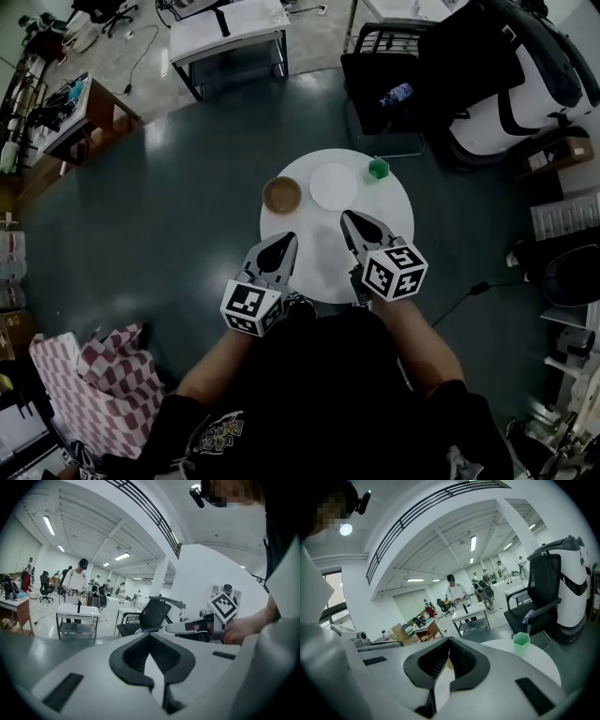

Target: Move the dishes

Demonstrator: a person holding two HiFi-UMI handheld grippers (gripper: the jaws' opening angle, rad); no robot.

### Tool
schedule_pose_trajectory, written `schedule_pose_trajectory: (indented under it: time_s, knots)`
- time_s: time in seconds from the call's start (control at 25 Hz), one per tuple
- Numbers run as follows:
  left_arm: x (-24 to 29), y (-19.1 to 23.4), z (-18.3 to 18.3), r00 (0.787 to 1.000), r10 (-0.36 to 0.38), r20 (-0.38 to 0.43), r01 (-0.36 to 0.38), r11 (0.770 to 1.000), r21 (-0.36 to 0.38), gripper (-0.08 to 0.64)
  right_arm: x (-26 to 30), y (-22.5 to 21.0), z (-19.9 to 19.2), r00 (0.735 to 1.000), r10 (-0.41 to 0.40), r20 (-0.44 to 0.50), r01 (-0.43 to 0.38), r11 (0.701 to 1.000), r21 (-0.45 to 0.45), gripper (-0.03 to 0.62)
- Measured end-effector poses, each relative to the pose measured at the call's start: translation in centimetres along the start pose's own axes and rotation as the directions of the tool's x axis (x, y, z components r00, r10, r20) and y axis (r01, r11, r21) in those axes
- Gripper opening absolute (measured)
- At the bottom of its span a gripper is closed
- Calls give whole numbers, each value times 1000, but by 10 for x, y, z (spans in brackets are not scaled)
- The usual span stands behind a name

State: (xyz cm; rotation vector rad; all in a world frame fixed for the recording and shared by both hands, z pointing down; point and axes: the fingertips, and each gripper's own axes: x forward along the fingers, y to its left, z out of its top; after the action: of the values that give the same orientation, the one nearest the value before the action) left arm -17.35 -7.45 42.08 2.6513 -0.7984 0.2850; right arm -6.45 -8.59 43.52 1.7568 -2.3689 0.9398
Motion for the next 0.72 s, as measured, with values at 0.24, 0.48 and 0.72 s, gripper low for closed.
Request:
schedule_pose_trajectory:
  time_s: [0.24, 0.48, 0.72]
  knots:
    - [10, -52, 1, 1000, 26, -9, -27, 999, -19, 5, -51, 5, 3, 996, 92, -19, -94, 987, -133, 23]
    - [16, -98, -3, 996, 85, -4, -85, 995, -43, 5, -92, -6, 2, 986, 162, -36, -166, 972, -164, 23]
    - [15, -143, -11, 994, 113, -6, -113, 992, -62, 5, -132, -12, -1, 973, 224, -47, -229, 959, -166, 23]
